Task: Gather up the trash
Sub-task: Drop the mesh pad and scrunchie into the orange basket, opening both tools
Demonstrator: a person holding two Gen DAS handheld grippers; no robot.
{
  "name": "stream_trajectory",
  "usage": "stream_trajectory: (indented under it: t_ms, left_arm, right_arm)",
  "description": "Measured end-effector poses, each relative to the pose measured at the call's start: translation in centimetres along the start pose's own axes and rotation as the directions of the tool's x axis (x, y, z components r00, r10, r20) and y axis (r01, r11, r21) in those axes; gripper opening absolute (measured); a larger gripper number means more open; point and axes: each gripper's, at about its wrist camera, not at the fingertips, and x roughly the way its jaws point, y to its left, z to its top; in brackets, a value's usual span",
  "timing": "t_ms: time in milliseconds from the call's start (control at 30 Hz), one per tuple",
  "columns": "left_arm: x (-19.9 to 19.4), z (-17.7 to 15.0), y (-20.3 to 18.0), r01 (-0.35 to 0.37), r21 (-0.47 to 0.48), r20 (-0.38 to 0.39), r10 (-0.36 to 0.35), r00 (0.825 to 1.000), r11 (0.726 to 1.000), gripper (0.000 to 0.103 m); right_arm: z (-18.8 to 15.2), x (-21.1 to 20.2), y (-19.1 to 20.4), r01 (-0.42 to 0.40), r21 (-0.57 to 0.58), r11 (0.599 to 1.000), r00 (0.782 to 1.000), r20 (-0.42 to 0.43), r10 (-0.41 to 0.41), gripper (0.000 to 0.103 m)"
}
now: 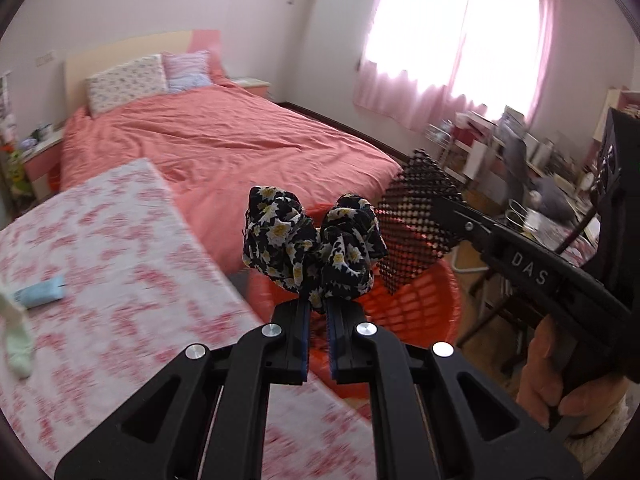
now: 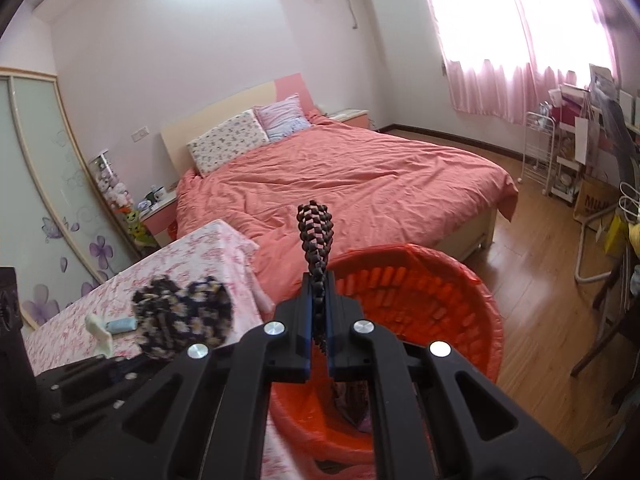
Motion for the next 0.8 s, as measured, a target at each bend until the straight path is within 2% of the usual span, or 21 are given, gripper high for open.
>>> stream_trajectory:
  t_ms: [67,167,200,233,267,300,333,367,433,467,500,533,600,667,700,733,800]
  left_arm:
    - [1.7,0.0,-1.0,0.012,0.013,-0.025,-0.011,1.0,1.0,0.007]
    - [3.7,0.0,-1.6,0.009,0.032,-0.063,-0.007,0.998,0.999,0.008]
    - [4.1,-0.1,-1.6,0.008,0.034,-0.076,-0.005,0.997,0.999,0.013]
    - [4.9,-0.2,-1.5,0.008,0.033,-0.096,-0.005,0.995,0.999,0.023]
    - [5.1,-0.3,-1.4,0.004,0.03,-0.104,-0.001,0.995,1.0,0.038]
    - [5.5,-0.2,-1.5,-0.001,0.027,-0.109,0.004,0.994,1.0,0.044]
    - [5.5,-0.4,-1.3,-0.01,0.025,-0.111,0.013,0.994,1.0,0.05]
    - [5.5,-0.6,-1.0,-0.021,0.026,-0.115,0.024,0.993,0.999,0.05]
    - [5.5,-1.0,-0.5,-0.045,0.024,-0.13,0.048,0.99,0.999,0.054]
    - [5.3,-1.2,-0.2,-0.063,0.02,-0.131,0.065,0.989,0.998,0.06]
    - [5.0,-1.3,0.1,-0.085,0.015,-0.128,0.086,0.988,0.996,0.071]
    - [4.4,-1.6,0.9,-0.122,0.006,-0.119,0.122,0.985,0.993,0.077]
    - [3.5,-1.8,1.9,-0.166,-0.004,-0.113,0.165,0.98,0.986,0.082]
    - [2.1,-2.3,3.7,-0.231,-0.027,-0.107,0.227,0.968,0.973,0.096]
    - [1.5,-2.6,4.5,-0.257,-0.037,-0.104,0.252,0.962,0.966,0.098]
    - [0.7,-3.0,5.9,-0.306,-0.057,-0.108,0.298,0.948,0.95,0.1]
    - [-0.5,-3.4,8.4,-0.356,-0.089,-0.117,0.346,0.931,0.93,0.1]
  right_arm:
    - [0.1,0.8,-1.2,0.006,0.015,1.0,1.0,-0.008,-0.005,0.007]
    - [0.1,2.3,-3.0,0.016,0.052,0.999,1.0,-0.027,-0.014,0.012]
    - [0.0,2.8,-3.7,0.013,0.069,0.998,0.999,-0.038,-0.011,0.018]
    - [-0.2,3.2,-4.2,0.014,0.079,0.997,0.999,-0.045,-0.01,0.028]
    - [-0.4,3.5,-4.7,0.017,0.094,0.995,0.999,-0.049,-0.012,0.032]
    - [-0.6,3.8,-5.1,0.02,0.103,0.994,0.999,-0.052,-0.015,0.035]
    - [-0.8,4.0,-5.4,0.025,0.108,0.994,0.998,-0.055,-0.019,0.036]
    - [-1.0,4.2,-5.6,0.032,0.109,0.994,0.998,-0.061,-0.025,0.037]
    - [-1.5,4.4,-5.7,0.047,0.1,0.994,0.997,-0.062,-0.041,0.046]
    - [-1.7,4.2,-5.4,0.055,0.091,0.994,0.997,-0.059,-0.05,0.049]
    - [-1.9,4.1,-5.1,0.064,0.078,0.995,0.997,-0.055,-0.06,0.055]
    - [-2.0,4.0,-4.6,0.073,0.058,0.996,0.996,-0.047,-0.071,0.061]
    - [-2.5,3.6,-3.3,0.085,0.015,0.996,0.996,-0.032,-0.085,0.069]
    - [-2.8,3.4,-2.2,0.08,-0.017,0.997,0.996,-0.028,-0.08,0.073]
    - [-2.9,3.3,-1.6,0.073,-0.033,0.997,0.997,-0.029,-0.074,0.075]
    - [-3.3,3.3,-0.5,0.062,-0.056,0.996,0.997,-0.032,-0.064,0.077]
    - [-3.8,3.3,1.0,0.047,-0.086,0.995,0.998,-0.038,-0.051,0.08]
